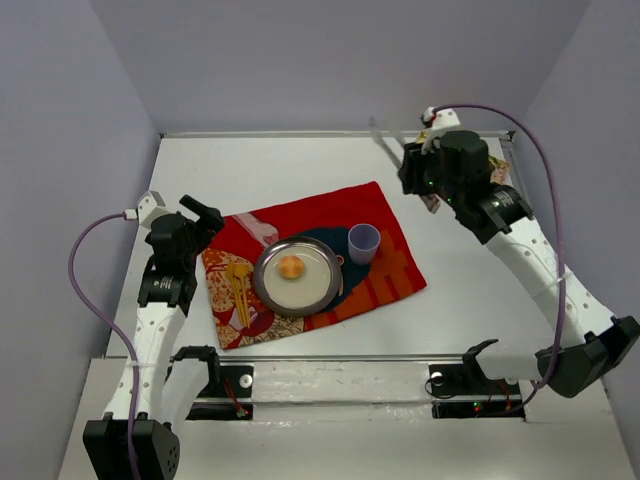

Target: Place the bread

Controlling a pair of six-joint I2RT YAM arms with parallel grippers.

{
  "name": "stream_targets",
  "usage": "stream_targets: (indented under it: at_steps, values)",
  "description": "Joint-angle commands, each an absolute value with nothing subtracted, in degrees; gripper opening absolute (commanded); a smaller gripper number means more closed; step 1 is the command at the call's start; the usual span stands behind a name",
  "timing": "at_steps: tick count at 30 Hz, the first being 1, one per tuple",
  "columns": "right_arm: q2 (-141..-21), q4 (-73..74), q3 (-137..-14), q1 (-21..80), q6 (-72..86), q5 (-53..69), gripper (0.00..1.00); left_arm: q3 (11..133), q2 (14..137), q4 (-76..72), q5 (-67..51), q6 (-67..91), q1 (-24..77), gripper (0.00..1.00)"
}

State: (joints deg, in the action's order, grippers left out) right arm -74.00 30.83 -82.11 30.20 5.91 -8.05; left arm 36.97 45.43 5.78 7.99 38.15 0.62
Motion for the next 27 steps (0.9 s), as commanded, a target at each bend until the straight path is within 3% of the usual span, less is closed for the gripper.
stream_targets:
  at_steps: [1, 5, 9, 11, 19, 27]
  values:
    - [-71.0, 28.4, -82.6, 20.1, 0.0, -11.8, 0.49, 36.7, 44.4, 4.2, 8.4, 37.1, 0.4, 0.99]
    - [-78.2, 30.0, -85.6, 8.5, -10.1, -9.1, 0.46, 36.7, 44.6, 4.1, 8.3, 37.0, 0.5, 0.99]
    - [-85.0, 33.1, -89.1, 2.2, -17.9, -11.1, 0.42, 36.8, 44.7, 4.2, 8.8, 36.8, 0.4, 0.99]
    - [-86.0, 32.1, -87.5, 0.1, -26.2, -6.5, 0.42, 37.1, 44.7, 4.4, 8.9, 36.8, 0.5, 0.99]
    - [-90.2, 31.2, -88.7, -2.5, -33.8, -12.3, 0.46, 37.4, 45.2, 3.6, 9.2, 36.7, 0.5, 0.99]
    - [-93.0, 32.1, -88.9, -2.5, -35.8, -14.8, 0.57, 37.5, 47.6, 3.1, 9.1, 36.7, 0.4, 0.99]
